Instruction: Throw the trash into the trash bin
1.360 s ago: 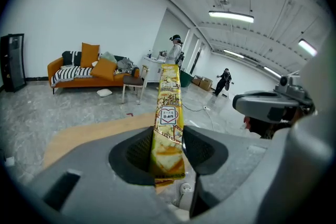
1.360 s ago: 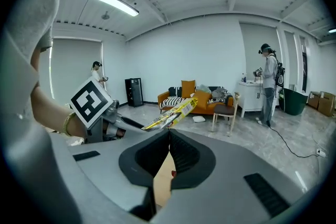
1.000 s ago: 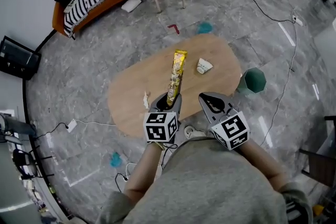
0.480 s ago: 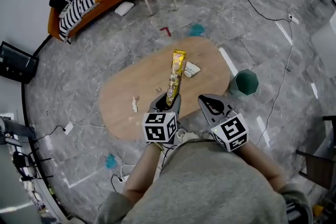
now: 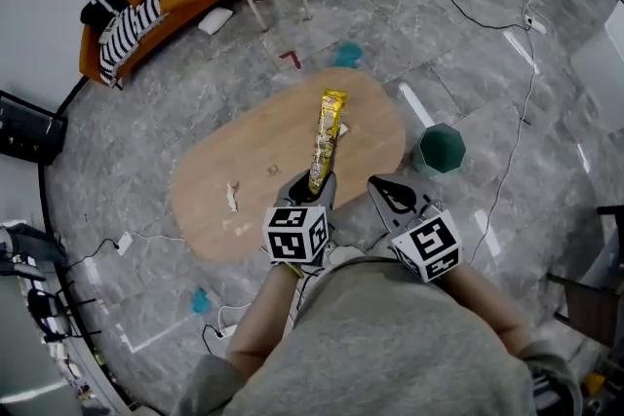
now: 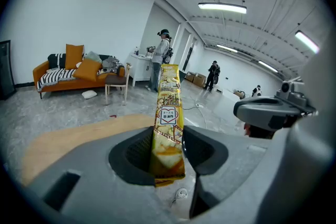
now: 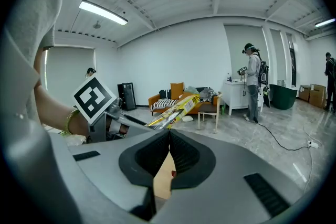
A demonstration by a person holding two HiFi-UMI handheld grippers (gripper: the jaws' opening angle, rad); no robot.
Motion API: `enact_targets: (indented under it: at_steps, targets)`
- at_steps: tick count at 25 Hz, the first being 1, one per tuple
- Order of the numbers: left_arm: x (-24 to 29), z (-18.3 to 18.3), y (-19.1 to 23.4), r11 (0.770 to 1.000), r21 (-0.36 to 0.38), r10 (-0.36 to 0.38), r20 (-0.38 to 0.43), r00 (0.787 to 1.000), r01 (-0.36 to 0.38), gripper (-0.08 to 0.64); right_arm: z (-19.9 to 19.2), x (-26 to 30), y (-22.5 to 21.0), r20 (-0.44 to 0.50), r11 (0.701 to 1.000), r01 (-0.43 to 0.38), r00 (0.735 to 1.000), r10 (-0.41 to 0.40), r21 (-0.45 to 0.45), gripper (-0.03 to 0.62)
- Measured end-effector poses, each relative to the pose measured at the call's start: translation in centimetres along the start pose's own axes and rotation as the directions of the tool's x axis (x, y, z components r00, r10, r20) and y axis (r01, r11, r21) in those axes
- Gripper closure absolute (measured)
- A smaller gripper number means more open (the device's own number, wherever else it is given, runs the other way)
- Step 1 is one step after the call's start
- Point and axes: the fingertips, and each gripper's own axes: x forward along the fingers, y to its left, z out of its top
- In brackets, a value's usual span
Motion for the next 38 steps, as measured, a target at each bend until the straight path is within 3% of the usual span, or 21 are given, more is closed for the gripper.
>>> enact_targets:
  at_steps: [38]
  targets:
    - [12.4, -0.2, -18.7, 0.991, 0.086, -0.101, -0.036, 0.994, 0.104, 0.400, -5.5, -13.6, -17.4, 0.037, 0.986, 0.156, 0.987, -0.158, 0.052, 0.583]
